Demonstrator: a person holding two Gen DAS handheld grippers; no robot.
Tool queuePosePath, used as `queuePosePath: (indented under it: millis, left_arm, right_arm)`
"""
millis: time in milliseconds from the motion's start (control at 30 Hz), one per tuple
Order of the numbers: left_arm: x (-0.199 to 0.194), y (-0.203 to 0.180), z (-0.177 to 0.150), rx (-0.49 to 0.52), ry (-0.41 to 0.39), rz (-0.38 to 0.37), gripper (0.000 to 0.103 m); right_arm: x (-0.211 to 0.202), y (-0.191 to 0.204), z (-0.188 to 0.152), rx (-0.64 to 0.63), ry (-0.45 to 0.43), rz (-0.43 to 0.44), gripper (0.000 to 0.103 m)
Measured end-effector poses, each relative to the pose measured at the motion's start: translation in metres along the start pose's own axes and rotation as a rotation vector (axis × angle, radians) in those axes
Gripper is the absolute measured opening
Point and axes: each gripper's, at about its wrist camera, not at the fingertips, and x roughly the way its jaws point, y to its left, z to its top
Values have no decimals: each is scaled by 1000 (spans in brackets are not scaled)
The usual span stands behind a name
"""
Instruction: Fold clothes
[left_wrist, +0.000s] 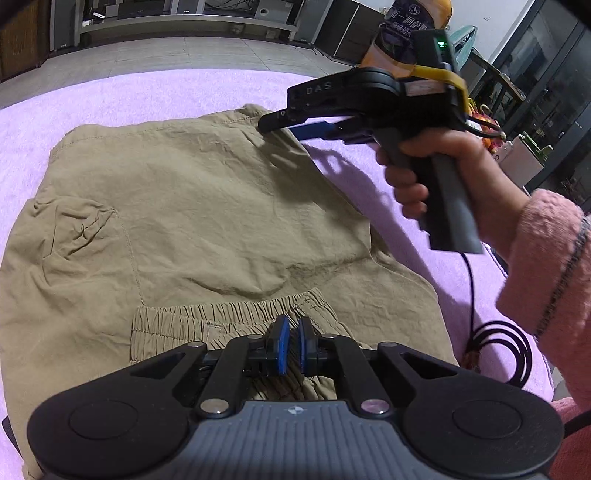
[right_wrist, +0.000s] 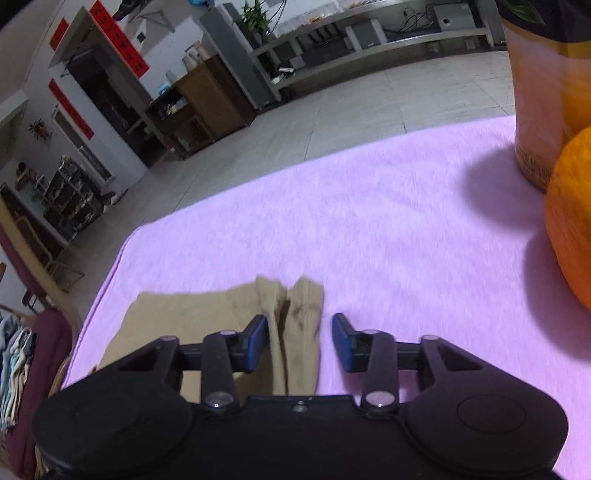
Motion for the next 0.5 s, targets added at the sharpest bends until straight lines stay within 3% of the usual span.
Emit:
queuePosePath:
  millis: [100,333,500]
  left_arm:
    - [-1,-1,-1,12,-4,6,4]
    - [-17,-7,-10,-25,-39,44,5]
    - [-71,-22,-34,-99,-82,46,6]
  right_arm:
    - [0,2,-1,0,-2,7,5]
    - [-72,53,-8,-171,-108,6,4]
    - [-156,110,-41,-355,-201,-4,3]
